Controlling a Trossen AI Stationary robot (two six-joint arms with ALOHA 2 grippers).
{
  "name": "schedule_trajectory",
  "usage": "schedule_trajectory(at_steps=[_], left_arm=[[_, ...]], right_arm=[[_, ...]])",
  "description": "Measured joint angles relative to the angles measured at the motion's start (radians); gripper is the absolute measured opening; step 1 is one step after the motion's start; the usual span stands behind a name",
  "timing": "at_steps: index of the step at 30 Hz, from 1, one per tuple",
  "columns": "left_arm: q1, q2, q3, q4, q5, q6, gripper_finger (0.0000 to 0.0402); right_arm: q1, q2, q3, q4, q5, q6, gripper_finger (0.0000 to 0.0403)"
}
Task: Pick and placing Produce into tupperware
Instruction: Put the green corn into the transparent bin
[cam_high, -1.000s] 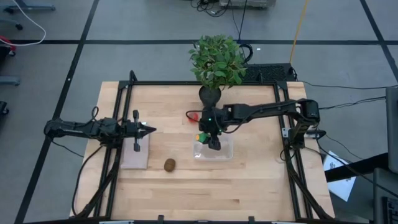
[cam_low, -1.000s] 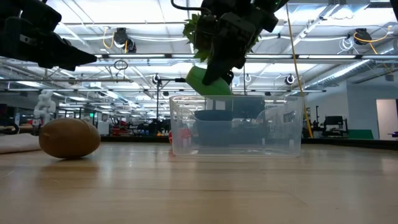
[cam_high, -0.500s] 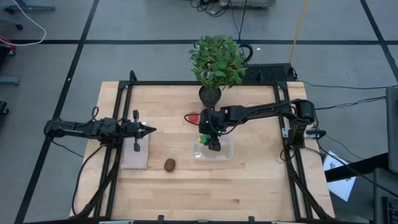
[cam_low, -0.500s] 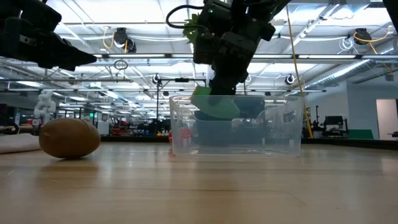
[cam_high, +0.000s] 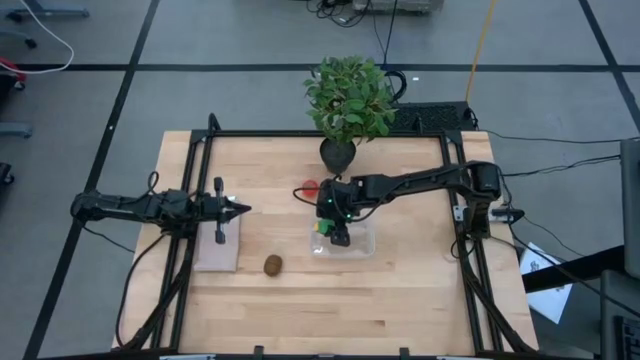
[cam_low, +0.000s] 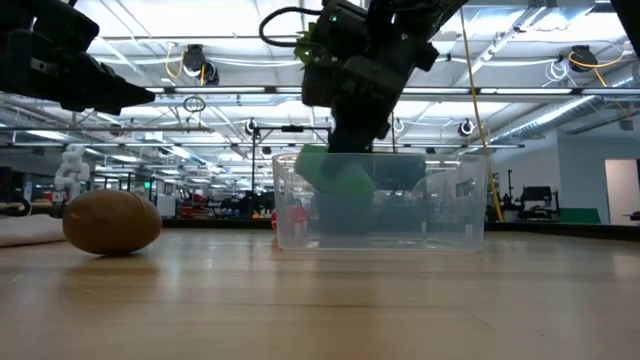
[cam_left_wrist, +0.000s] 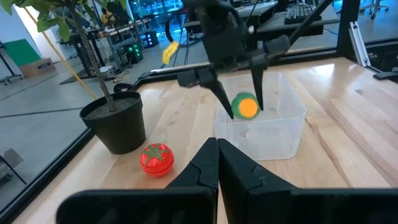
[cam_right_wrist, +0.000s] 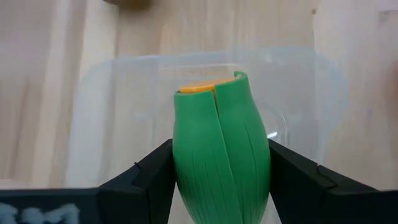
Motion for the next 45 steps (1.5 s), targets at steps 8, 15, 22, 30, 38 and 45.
schedule_trajectory(at_steps=[8, 15, 22, 30, 38, 45], left_arm=[[0.0, 0.0, 0.0, -0.006, 0.0, 0.001, 0.0003], [0.0, 0.0, 0.0, -0.005, 0.0, 0.001, 0.0003], [0.0, 0.0, 0.0, -0.005, 0.0, 0.002, 0.0003], [0.0, 0.0, 0.0, -0.005, 0.0, 0.002, 0.0003], [0.0, 0.0, 0.0, -0.005, 0.0, 0.002, 0.0003], [0.0, 0.0, 0.0, -0.005, 0.0, 0.002, 0.0003]], right_arm=[[0.003, 0.031, -0.003, -0.002, -0.003, 0.015, 0.0202], [0.01, 0.032, -0.003, -0.005, -0.003, 0.028, 0.0202], [0.01, 0.037, -0.003, 0.003, -0.003, 0.033, 0.0203], [0.01, 0.082, -0.002, 0.005, -0.006, 0.035, 0.0203], [0.01, 0.086, -0.002, -0.004, -0.006, 0.035, 0.0203], [0.01, 0.085, -0.002, -0.011, -0.006, 0.035, 0.0203]])
